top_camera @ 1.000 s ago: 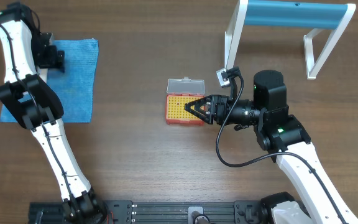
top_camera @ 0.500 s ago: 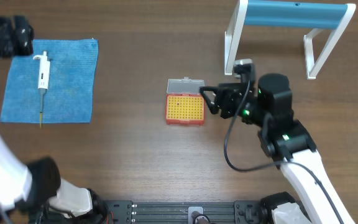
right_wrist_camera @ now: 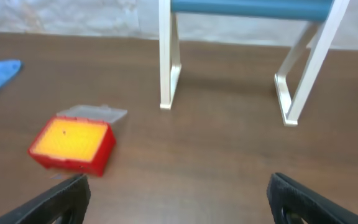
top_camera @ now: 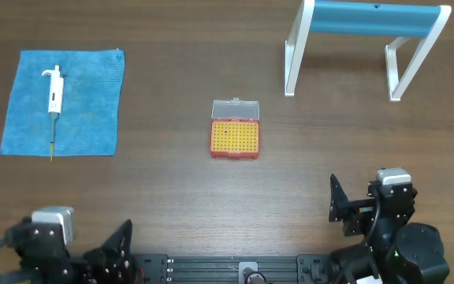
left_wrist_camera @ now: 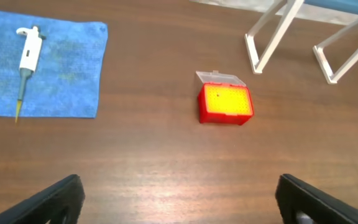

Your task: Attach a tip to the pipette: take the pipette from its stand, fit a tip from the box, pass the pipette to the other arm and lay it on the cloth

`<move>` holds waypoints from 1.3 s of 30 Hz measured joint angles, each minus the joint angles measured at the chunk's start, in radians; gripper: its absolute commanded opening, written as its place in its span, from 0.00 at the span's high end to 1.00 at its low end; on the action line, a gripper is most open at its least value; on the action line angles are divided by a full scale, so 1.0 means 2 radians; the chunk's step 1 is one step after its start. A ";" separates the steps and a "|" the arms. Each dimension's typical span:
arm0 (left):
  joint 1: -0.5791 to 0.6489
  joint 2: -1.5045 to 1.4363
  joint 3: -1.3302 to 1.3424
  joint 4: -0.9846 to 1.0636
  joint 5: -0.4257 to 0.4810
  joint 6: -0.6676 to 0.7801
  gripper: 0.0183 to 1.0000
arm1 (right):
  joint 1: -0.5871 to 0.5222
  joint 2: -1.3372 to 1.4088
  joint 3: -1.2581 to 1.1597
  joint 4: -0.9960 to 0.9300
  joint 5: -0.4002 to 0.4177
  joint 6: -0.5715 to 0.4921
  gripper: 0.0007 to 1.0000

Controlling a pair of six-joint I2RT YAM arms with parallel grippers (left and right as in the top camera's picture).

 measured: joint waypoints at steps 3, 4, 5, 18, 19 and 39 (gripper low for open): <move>0.000 -0.004 -0.006 0.000 0.002 0.000 0.00 | 0.000 0.000 0.000 -0.034 0.000 0.000 0.08; 0.000 -0.004 -0.007 0.000 0.002 0.000 0.00 | 0.000 0.000 0.000 -0.050 0.000 0.000 0.08; 0.000 -0.004 -0.007 0.000 0.002 0.000 0.00 | 0.000 0.000 0.000 -0.061 0.000 0.000 0.08; -0.148 -0.161 -0.370 0.602 -0.114 -0.004 0.00 | 0.000 0.000 -0.001 -0.087 0.000 -0.001 0.07; -0.148 -0.187 -0.458 0.719 -0.120 -0.004 0.00 | 0.000 0.000 -0.001 -0.087 0.000 -0.001 0.08; -0.148 -0.265 -0.763 0.813 -0.173 -0.062 0.00 | 0.000 -0.001 -0.001 -0.087 0.000 -0.002 0.08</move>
